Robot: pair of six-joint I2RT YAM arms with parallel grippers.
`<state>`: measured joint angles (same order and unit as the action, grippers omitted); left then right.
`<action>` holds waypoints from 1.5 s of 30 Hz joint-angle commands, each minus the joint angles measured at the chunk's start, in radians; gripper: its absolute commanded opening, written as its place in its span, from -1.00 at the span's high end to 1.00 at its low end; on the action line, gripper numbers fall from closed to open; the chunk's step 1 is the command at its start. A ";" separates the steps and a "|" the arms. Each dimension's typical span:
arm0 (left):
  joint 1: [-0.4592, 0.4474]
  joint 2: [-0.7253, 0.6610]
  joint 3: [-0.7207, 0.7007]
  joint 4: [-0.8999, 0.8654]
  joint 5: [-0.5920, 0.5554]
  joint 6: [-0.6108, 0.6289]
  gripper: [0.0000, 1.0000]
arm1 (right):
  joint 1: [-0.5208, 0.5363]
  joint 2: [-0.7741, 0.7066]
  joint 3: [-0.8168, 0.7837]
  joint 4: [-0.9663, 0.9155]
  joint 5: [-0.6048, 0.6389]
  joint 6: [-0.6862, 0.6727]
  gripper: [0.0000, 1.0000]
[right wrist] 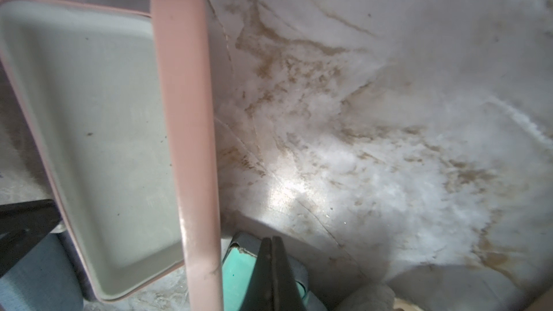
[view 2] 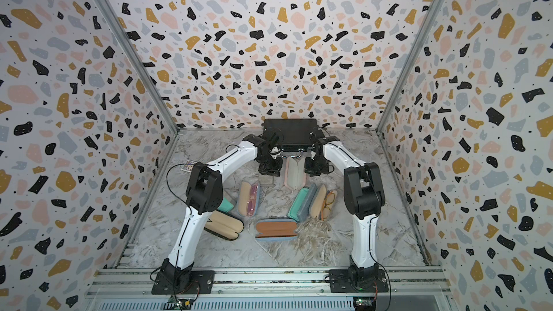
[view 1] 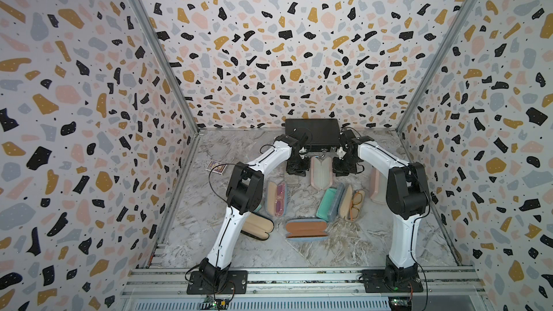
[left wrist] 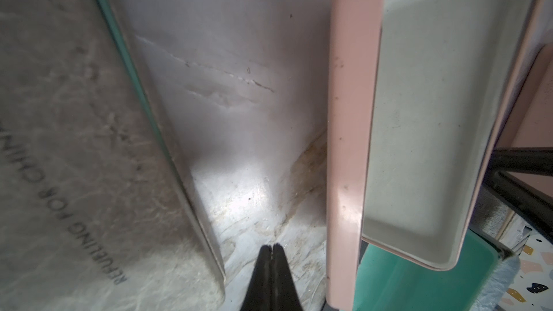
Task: Close the glasses case
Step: Close the glasses case at the center of the board.
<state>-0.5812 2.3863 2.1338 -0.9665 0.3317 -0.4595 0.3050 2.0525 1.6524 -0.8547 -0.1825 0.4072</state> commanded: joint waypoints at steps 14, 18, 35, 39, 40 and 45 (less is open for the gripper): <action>-0.032 0.051 0.074 -0.002 0.024 -0.017 1.00 | -0.003 0.017 0.007 0.005 -0.068 -0.005 0.95; -0.037 0.052 0.084 0.008 0.035 -0.026 1.00 | -0.003 0.020 0.008 0.005 -0.081 -0.006 0.95; -0.065 0.036 0.099 0.048 0.070 -0.065 1.00 | 0.033 0.024 0.041 -0.003 -0.110 -0.006 0.94; -0.080 0.028 0.110 0.052 0.069 -0.072 1.00 | 0.052 0.030 0.056 -0.009 -0.108 -0.003 0.94; -0.084 0.028 0.112 0.052 0.069 -0.072 1.00 | 0.056 0.031 0.059 -0.010 -0.108 -0.002 0.94; -0.093 0.020 0.110 0.050 0.062 -0.075 1.00 | 0.066 0.028 0.071 -0.023 -0.093 -0.002 0.94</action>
<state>-0.6430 2.4378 2.2093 -0.9558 0.3538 -0.5320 0.3420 2.0888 1.6829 -0.8597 -0.2367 0.4072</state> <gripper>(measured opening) 0.047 0.042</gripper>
